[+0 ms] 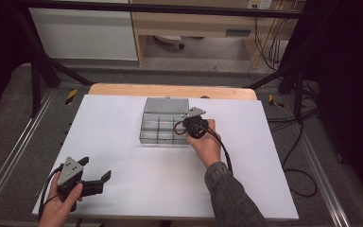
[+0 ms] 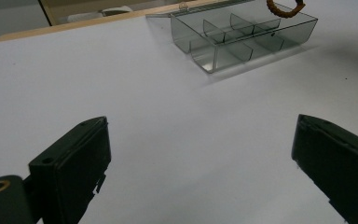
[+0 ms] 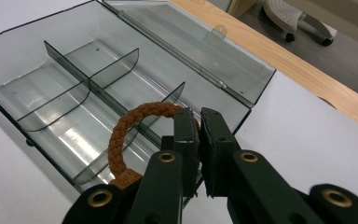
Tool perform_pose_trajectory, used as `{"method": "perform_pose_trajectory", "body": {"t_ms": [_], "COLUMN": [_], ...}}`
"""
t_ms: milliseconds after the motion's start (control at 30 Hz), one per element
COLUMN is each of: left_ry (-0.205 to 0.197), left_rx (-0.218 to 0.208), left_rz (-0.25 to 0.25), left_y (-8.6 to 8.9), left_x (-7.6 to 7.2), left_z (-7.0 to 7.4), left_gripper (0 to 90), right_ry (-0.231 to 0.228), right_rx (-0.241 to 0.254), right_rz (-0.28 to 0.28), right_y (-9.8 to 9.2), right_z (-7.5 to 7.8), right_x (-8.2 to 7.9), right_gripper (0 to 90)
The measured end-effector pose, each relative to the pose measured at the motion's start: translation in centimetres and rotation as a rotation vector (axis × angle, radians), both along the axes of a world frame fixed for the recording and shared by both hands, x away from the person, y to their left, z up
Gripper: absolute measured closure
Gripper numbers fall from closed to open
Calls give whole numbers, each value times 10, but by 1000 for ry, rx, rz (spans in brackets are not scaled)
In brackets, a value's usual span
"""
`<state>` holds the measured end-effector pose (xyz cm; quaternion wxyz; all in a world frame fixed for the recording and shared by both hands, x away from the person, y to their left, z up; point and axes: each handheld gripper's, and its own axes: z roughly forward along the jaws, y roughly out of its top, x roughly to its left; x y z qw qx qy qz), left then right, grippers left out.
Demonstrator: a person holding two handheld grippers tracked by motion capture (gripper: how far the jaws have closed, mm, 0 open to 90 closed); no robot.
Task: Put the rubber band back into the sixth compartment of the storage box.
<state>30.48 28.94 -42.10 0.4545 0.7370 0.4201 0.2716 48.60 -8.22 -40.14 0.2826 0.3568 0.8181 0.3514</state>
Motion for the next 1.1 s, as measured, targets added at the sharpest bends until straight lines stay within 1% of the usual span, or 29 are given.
{"method": "perform_pose_trajectory", "body": {"t_ms": [333, 467, 600, 700, 800, 967, 1033, 1100], "left_ry": [3, 4, 7, 8, 9, 9, 9, 8], "left_rx": [8, 10, 10, 10, 16, 18, 13, 17], "left_rz": [-3, -3, 0, 0, -2, -1, 0, 0], "left_y": [0, 0, 0, 0, 0, 0, 0, 0], "left_x": [0, 0, 0, 0, 0, 0, 0, 0], "left_z": [0, -1, -1, -1, -1, -1, -1, -1], "left_gripper": [50, 50, 50, 50, 50, 49, 49, 49], "right_ry": [3, 4, 11, 7, 6, 1, 5, 2], "right_rx": [-13, -8, -16, -14, -22, -51, -53, -64], "right_rz": [-7, -12, -6, -2, 4, 12, 11, 19], "right_y": [0, 0, 1, 2, 4, 6, 7, 8], "right_z": [-4, -6, -8, -9, -9, -10, -11, -12], "right_x": [1, 1, 0, 0, -1, -2, -3, -3], "right_gripper": [855, 854, 853, 852, 852, 852, 851, 852]}}
